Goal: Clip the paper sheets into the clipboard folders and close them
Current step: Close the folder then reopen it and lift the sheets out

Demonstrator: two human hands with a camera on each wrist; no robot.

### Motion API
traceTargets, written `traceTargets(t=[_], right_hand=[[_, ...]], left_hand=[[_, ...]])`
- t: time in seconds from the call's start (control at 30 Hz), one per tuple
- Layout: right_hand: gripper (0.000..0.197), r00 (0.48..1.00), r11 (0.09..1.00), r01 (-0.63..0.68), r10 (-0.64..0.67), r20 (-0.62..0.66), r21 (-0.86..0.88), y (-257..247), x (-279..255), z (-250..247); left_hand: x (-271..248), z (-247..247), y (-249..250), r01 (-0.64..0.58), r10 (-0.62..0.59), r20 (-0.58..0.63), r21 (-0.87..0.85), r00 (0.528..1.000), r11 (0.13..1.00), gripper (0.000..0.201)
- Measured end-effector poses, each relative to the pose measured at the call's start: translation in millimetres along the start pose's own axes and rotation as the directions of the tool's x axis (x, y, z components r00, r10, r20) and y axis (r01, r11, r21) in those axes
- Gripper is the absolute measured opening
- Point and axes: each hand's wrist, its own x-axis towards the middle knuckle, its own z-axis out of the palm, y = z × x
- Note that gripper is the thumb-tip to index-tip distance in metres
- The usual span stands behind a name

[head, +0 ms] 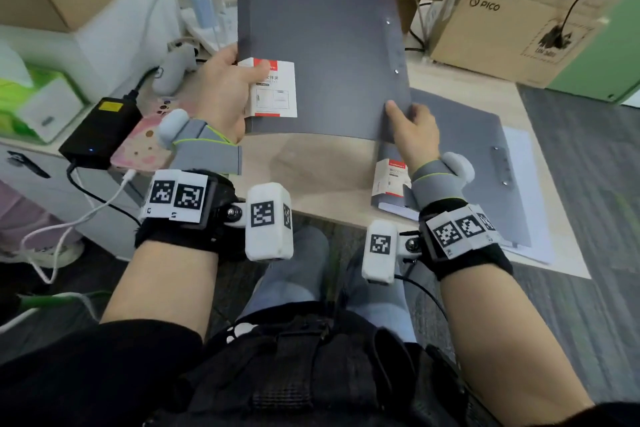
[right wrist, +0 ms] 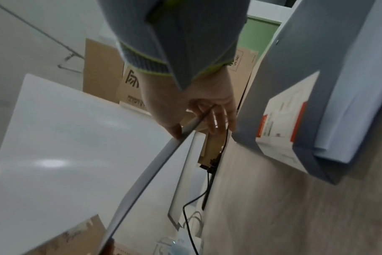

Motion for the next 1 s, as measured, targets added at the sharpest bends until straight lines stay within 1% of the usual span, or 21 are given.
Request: traceTargets(t=[0.1,0.17,0.23,0.3,0.33,0.43,0.53,0.6,0.67,0.7,0.73,0.77,0.87,0.9,0.97,1.0], right_hand=[[0.049,0.987,0.993,-0.003,0.021,-0.156,0.114,7,4,-24],[0.044,0.974,0.98,-0.026,0.069,-0.214,0.197,18,4,-44],[0.031,0.965,0.969,-0.063,0.12,-0.232,0.239,32,4,-64],[0.01,0.952,0.96,-0.097,0.166,-0.256,0.261,48,2,-85],[0.005,0.941,0.955,-0.113,0.192,-0.278,0.275,57,1,-98],[0.011,0.927,0.945,-0.134,0.226,-0.3,0.297,77,-1,-121],[0.015,0.909,0.943,-0.188,0.273,-0.315,0.273,93,-4,-136],[0.021,0.889,0.945,-0.229,0.3,-0.347,0.232,106,-3,-145],[0.03,0.866,0.941,-0.288,0.335,-0.37,0.178,120,-1,-149],[0.031,0.866,0.937,-0.316,0.349,-0.357,0.149,125,-2,-149],[0.031,0.868,0.933,-0.342,0.36,-0.342,0.115,131,-1,-148],[0.031,0.872,0.93,-0.361,0.365,-0.327,0.075,134,0,-149],[0.036,0.887,0.932,-0.362,0.338,-0.313,-0.021,134,-1,-152],[0.04,0.891,0.933,-0.358,0.331,-0.311,-0.03,133,-1,-153],[0.045,0.9,0.937,-0.349,0.33,-0.285,-0.018,132,1,-156],[0.043,0.904,0.937,-0.348,0.332,-0.268,-0.016,132,3,-155]], left_hand=[[-7,20,-4,0.019,-0.019,0.042,0.004,0.999,1.0,0.034],[-12,37,-12,0.059,-0.059,0.072,0.007,0.996,0.998,0.028],[-17,53,-20,0.102,-0.104,0.101,0.022,0.989,0.994,0.015],[-22,73,-32,0.15,-0.156,0.149,0.049,0.976,0.987,0.017],[-26,87,-39,0.174,-0.183,0.18,0.067,0.966,0.982,0.016],[-35,112,-54,0.228,-0.249,0.207,0.119,0.946,0.966,0.015],[-40,130,-70,0.262,-0.305,0.22,0.204,0.927,0.943,0.02],[-44,142,-80,0.294,-0.357,0.221,0.273,0.907,0.916,0.017],[-45,151,-89,0.325,-0.407,0.221,0.329,0.887,0.887,0.009],[-44,151,-93,0.335,-0.425,0.212,0.358,0.88,0.872,0.007],[-43,150,-97,0.337,-0.439,0.197,0.399,0.877,0.853,0.009],[-40,150,-102,0.334,-0.45,0.18,0.448,0.875,0.829,0.015],[-20,146,-129,0.322,-0.446,0.134,0.517,0.885,0.793,0.051],[-19,146,-130,0.319,-0.444,0.129,0.524,0.887,0.79,0.054],[-29,154,-114,0.331,-0.464,0.131,0.536,0.876,0.777,0.039],[-32,157,-109,0.342,-0.477,0.134,0.534,0.869,0.773,0.034]])
